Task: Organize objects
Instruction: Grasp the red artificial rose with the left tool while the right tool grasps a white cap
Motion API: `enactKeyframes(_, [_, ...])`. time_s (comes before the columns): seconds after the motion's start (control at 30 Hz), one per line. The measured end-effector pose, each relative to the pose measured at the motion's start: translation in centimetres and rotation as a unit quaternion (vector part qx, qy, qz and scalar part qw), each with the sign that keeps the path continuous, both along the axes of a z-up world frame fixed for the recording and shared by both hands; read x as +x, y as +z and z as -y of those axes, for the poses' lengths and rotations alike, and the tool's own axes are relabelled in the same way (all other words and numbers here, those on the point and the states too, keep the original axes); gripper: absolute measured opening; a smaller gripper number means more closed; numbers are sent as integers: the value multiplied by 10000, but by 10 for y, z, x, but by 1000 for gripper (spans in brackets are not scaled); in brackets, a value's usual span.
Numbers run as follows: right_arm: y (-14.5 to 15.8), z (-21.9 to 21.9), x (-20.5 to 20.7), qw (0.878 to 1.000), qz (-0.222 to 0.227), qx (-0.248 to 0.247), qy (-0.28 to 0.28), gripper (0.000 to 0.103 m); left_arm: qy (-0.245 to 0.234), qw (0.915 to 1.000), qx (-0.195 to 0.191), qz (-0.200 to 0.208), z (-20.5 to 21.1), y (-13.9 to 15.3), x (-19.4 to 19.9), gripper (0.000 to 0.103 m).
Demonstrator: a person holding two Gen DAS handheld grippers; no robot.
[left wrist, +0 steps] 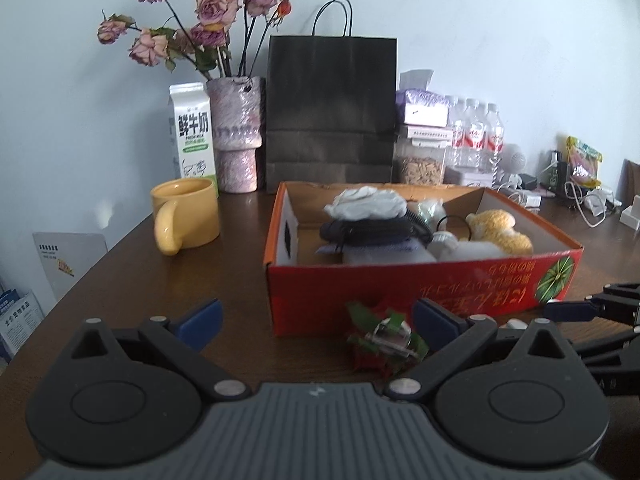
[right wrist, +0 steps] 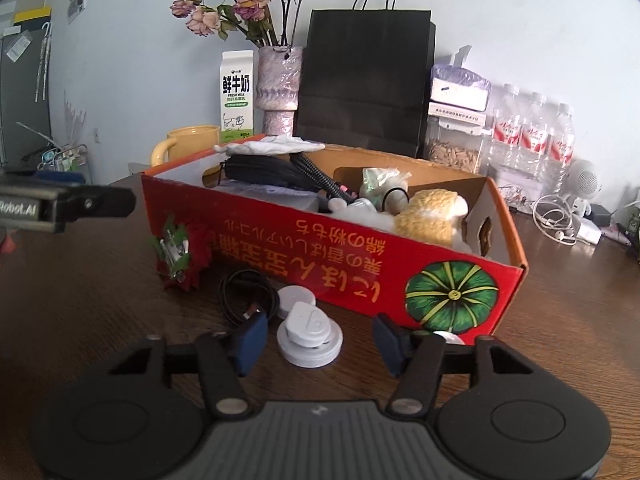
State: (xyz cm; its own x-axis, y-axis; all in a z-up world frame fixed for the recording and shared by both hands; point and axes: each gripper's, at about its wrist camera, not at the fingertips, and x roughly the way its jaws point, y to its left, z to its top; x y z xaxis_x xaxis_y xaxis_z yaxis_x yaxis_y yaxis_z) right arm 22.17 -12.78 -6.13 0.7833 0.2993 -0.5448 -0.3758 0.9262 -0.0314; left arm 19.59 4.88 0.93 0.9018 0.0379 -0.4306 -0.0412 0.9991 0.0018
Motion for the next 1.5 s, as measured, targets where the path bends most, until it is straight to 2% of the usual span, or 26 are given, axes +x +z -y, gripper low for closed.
enactKeyframes(0.2, [-2,-1,6,9999,-97,127,3,37,30,9998,-41,-169,-3,-8,-2,103])
enactKeyframes(0.27, [-2,-2,6,9998,-94,134,74,27,2,9997,-54,-217,-2,-11,-1,103])
enactKeyframes(0.33, [-2,-1,4,9997,-60,196,137,24,-36,9995,-92,-290,0,-12,2,103])
enactKeyframes(0.6, [2,3,0,9995,108,296,45,24,-182,9977,-370,-535,9,-18,21,103])
enactKeyframes(0.8, [4,6,-3,9991,228,337,-88,24,57,9944,-756,-738,13,-26,45,103])
enactKeyframes(1.03, [4,8,-3,9989,270,356,-132,24,195,9936,-809,-760,17,-29,52,103])
enactKeyframes(1.13, [4,7,-4,9989,284,357,-145,24,156,9931,-840,-798,19,-30,53,94])
enactKeyframes(1.2, [4,8,-4,9988,292,357,-147,24,53,9923,-902,-851,20,-32,54,79])
enactKeyframes(1.23, [4,8,-4,9988,297,359,-155,24,-36,9915,-957,-886,20,-33,54,58])
enactKeyframes(1.27, [5,8,-5,9987,304,366,-162,24,-98,9904,-1029,-913,19,-34,53,45])
enactKeyframes(1.5, [5,9,-8,9984,343,403,-185,24,33,9905,-1086,-842,15,-35,46,43])
